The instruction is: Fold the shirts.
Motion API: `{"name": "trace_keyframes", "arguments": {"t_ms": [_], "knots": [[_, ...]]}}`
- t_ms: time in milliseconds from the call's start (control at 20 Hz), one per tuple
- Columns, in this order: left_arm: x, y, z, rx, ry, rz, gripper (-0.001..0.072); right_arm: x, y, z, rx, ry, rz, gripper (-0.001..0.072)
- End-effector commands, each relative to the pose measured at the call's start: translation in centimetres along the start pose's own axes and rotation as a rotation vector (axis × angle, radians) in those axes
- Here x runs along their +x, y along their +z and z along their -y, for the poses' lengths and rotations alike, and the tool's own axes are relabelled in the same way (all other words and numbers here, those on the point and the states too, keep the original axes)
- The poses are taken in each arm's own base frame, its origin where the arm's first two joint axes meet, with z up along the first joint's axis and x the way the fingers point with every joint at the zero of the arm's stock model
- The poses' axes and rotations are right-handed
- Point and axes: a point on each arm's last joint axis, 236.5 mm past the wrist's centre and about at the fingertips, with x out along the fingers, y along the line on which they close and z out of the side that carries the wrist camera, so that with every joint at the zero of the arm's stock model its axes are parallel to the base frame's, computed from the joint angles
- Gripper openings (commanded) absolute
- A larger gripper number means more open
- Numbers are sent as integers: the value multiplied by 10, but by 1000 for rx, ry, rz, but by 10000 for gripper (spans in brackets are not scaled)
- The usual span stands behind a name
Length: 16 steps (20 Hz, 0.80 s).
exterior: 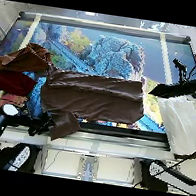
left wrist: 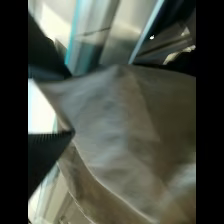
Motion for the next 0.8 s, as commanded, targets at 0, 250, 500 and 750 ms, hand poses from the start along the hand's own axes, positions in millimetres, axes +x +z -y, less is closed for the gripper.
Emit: {"name": "trace_keyframes", "arguments": {"t_ms": [0,250,500,750], "knots": [[5,16,28,19,-126,44,14,-2,-9,-11,0,44,-36,206],[3,13,40,78,-175,36,11,-16,-30,24,2,-138,-36,199],[3,11,40,89,-178,32,11,51,-110,40,493,92,-2,318],[3,12,40,89,-178,33,11,107,-164,10,659,271,-83,386]]}}
